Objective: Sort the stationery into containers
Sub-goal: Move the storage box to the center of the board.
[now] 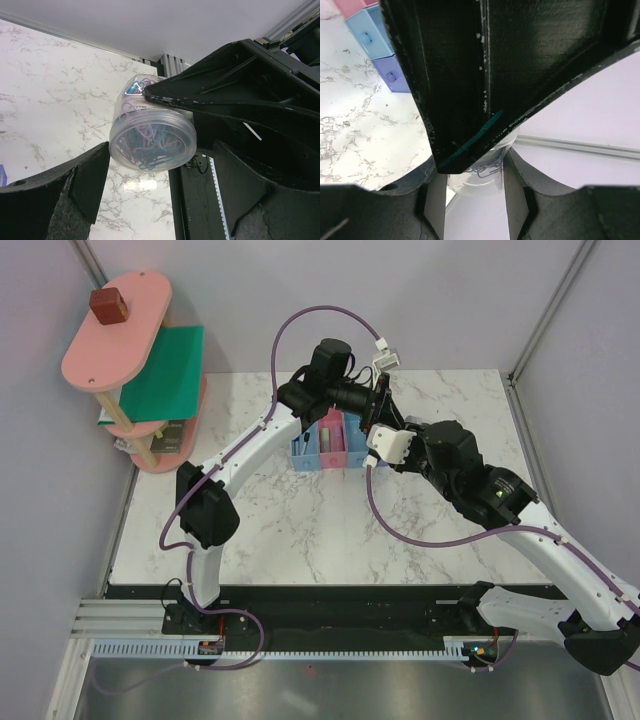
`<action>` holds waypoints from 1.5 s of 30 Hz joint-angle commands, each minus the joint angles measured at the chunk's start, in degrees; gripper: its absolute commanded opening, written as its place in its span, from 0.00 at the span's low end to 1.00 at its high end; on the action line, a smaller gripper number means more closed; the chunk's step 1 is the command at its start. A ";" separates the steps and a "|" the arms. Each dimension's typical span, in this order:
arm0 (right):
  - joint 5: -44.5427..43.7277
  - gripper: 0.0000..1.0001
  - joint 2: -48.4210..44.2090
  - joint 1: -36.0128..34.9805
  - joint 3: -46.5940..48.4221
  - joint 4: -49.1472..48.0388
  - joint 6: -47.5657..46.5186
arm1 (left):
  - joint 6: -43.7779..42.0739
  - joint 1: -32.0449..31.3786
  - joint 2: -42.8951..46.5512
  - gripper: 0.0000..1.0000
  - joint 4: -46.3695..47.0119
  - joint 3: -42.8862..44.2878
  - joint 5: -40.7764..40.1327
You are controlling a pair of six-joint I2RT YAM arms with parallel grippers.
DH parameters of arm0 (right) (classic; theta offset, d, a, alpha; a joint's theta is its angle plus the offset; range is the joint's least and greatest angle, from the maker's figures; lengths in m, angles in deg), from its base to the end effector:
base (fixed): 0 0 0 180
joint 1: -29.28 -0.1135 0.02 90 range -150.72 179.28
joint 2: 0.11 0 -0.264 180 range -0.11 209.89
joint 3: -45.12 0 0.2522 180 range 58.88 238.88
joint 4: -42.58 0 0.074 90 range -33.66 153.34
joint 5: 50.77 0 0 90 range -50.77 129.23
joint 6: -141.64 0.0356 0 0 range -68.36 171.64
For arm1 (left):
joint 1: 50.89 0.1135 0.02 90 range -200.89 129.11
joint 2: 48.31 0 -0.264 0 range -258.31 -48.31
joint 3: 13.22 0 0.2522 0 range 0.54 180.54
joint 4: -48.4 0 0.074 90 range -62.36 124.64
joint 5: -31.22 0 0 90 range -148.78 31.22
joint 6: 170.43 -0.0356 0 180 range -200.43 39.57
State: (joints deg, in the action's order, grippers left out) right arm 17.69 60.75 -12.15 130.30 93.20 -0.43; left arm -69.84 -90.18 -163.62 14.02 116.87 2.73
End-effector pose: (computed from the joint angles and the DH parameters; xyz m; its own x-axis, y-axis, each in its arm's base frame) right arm 0.1716 0.1340 0.4005 0.0866 -0.9021 -0.4228 -0.4887 0.3313 -0.8071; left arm 0.3381 -0.3170 0.3860 -0.4285 0.2373 -0.8718 0.8791 -0.1135 -0.4629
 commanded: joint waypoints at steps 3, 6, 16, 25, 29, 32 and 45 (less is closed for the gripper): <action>-1.75 0.12 -0.92 -0.32 -0.14 -3.64 -0.13 | 1.54 -0.18 -0.36 0.86 2.25 0.56 0.01; -1.75 0.12 -0.92 -0.32 -0.23 -3.90 -0.22 | 1.54 -0.18 -0.36 0.78 2.25 0.39 0.18; -2.01 0.12 -1.01 -0.23 -0.23 -3.90 -0.31 | 2.15 -0.18 -0.45 0.39 2.60 0.30 0.71; -1.31 0.39 -1.01 -0.32 -0.40 -3.29 -1.10 | 2.15 -0.18 -0.45 0.02 2.69 0.30 0.80; -1.49 0.44 -1.01 -0.32 -0.66 -3.55 -1.10 | 2.15 -0.18 -0.45 0.02 2.60 0.21 0.71; -1.49 0.50 -0.92 -0.32 -0.58 -3.73 -1.19 | 1.80 -0.18 -0.10 0.02 2.60 -0.05 0.71; -2.01 0.98 -1.53 -0.32 -1.46 -3.64 -1.63 | 1.45 -0.09 0.34 0.02 2.87 -1.37 -0.17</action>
State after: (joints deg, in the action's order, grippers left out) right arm 17.25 60.51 -12.15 129.14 91.78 -2.22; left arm -69.12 -90.14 -163.99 15.07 115.83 2.21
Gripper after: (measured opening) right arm 0.980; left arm 0.646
